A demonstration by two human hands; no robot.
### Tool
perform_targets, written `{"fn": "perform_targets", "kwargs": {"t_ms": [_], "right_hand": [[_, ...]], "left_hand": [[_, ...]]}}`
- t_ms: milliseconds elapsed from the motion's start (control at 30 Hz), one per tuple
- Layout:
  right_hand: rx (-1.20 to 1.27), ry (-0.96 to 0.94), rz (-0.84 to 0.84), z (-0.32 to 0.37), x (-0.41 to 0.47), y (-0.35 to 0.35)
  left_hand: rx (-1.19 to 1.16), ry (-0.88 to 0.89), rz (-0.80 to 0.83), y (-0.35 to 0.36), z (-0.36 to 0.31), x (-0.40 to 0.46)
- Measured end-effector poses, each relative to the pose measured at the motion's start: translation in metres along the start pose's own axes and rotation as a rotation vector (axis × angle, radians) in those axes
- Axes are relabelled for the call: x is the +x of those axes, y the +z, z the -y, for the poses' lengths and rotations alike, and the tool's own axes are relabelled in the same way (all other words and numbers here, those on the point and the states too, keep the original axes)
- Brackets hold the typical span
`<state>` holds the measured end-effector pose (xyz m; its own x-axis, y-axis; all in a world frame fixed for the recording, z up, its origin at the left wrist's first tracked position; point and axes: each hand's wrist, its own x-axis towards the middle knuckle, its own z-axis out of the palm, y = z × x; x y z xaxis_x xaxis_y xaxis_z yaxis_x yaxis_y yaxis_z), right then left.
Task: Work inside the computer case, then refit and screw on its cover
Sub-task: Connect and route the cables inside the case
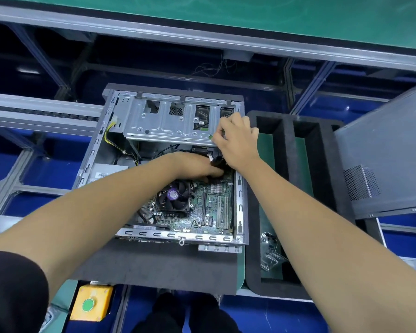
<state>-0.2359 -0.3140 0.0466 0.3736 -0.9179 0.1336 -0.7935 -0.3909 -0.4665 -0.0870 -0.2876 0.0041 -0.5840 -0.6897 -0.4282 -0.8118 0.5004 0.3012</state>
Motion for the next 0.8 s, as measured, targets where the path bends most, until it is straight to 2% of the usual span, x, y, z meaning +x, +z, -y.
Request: {"fn": "perform_targets", "kwargs": {"t_ms": [167, 267, 567, 800], "right_hand": [[0.0, 0.004, 0.004, -0.001, 0.0, -0.001], [-0.008, 0.001, 0.003, 0.0, 0.001, 0.0], [0.01, 0.021, -0.044, -0.003, 0.004, 0.007], [0.005, 0.032, -0.041, -0.004, 0.006, 0.008]], "left_hand": [[0.244, 0.071, 0.022, -0.009, 0.006, -0.007], [0.213, 0.001, 0.028, -0.008, 0.006, -0.008], [0.044, -0.215, -0.097, 0.006, -0.002, -0.008], [0.052, -0.142, -0.121, 0.008, -0.002, 0.002]]}}
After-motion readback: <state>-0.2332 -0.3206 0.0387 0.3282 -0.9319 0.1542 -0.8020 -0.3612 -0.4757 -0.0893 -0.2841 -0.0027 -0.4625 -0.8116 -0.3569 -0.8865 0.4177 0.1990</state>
